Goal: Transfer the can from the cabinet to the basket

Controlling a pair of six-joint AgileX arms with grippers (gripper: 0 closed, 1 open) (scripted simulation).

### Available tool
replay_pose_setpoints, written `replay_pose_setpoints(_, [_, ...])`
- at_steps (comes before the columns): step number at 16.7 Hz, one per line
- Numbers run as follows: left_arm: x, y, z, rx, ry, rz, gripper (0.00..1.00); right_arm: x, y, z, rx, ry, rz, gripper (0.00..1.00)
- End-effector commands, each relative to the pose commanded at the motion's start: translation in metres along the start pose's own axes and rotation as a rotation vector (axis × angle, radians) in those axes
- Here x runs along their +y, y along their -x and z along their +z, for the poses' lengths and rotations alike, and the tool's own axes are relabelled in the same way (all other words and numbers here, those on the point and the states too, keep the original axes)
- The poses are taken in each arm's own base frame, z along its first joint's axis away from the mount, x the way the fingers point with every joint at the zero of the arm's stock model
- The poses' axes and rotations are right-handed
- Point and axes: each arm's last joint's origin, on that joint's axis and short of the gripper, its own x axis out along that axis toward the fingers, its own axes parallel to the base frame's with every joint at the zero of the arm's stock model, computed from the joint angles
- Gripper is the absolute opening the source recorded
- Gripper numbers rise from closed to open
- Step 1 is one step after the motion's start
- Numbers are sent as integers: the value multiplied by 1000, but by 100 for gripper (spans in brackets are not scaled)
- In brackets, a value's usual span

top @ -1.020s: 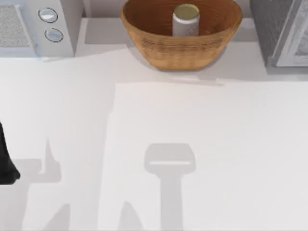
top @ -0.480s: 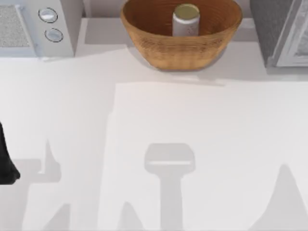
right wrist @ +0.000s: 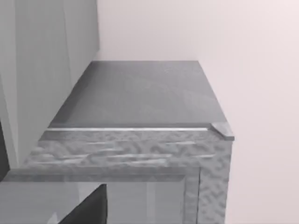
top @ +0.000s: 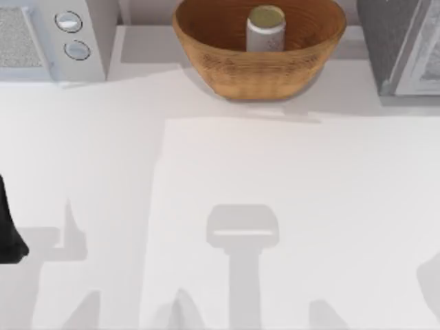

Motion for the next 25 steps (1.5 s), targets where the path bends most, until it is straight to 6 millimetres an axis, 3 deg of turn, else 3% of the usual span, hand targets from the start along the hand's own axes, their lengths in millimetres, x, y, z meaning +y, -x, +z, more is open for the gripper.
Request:
replay_pose_setpoints(8, [0,0,0,0,0,0,100,8,2,9,-6,9,-3,100])
replay_pose_setpoints(13, [0,0,0,0,0,0,100,35,-36,12,-10,8,-4,100])
replay_pose_setpoints(16, [0,0,0,0,0,0,100,78,-72,12,-10,3,-4,100])
replay_pose_setpoints(19, [0,0,0,0,0,0,100,141,-100,12,-8,1,-4,100])
replay_pose_setpoints(22, [0,0,0,0,0,0,100,210,-106,11,-7,2,-3,100])
replay_pose_setpoints(25, [0,0,0,0,0,0,100,265,-93,9,-6,4,-3,100])
